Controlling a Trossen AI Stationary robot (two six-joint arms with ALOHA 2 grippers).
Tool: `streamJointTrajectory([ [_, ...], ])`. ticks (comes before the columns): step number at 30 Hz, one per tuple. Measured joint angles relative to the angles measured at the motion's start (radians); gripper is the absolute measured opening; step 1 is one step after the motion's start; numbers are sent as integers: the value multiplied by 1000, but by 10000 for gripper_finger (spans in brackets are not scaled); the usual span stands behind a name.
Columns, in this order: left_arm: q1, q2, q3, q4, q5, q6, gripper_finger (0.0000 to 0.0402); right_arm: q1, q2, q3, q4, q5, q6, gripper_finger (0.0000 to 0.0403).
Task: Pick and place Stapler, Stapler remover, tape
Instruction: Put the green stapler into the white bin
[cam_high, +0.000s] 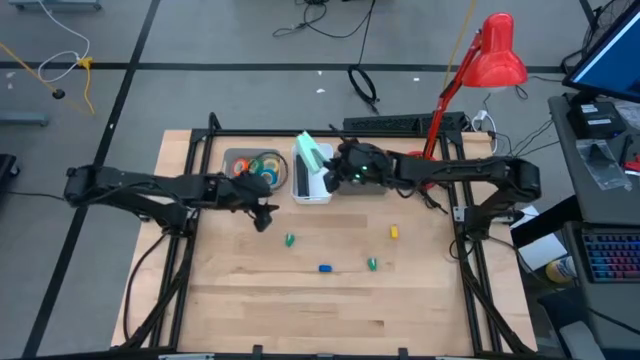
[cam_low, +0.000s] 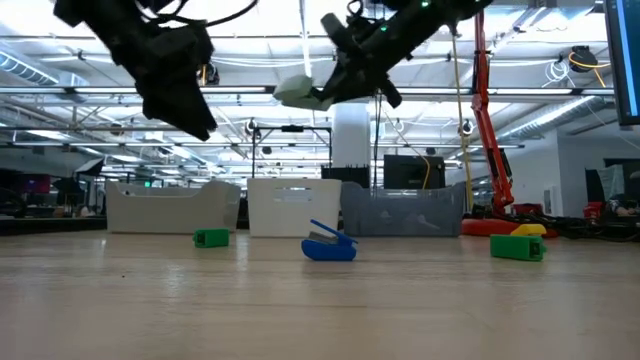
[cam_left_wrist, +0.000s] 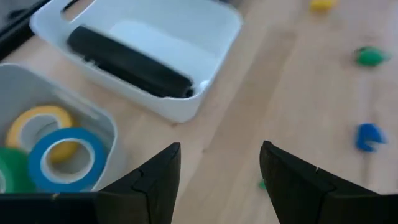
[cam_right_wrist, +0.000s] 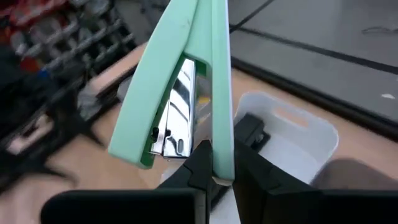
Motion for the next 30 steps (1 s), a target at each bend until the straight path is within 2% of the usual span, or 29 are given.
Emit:
streamJointTrajectory([
  [4, 87, -149, -122, 84, 123, 64, 218, -4, 51, 43, -16, 66, 84, 29],
  [7, 141, -249, -190, 127, 207, 101, 218, -11, 99, 62, -17, 69, 167, 29],
  [10, 178, -324, -225, 131, 285, 152, 218, -19, 150, 78, -11, 68, 253, 29],
  [13, 209, -374, -242, 123, 319, 186, 218, -20, 205, 96, -9, 66, 322, 29],
  [16, 240, -403, -250, 130, 353, 206, 218, -19, 251, 124, -61, 68, 359, 29],
  [19, 263, -410, -253, 128, 415, 229, 218, -21, 280, 175, -211, 67, 396, 29],
  [22, 282, -410, -253, 128, 449, 251, 218, -25, 321, 232, -274, 68, 425, 29],
  [30, 303, -396, -252, 126, 468, 292, 218, -24, 369, 298, -396, 64, 458, 29],
])
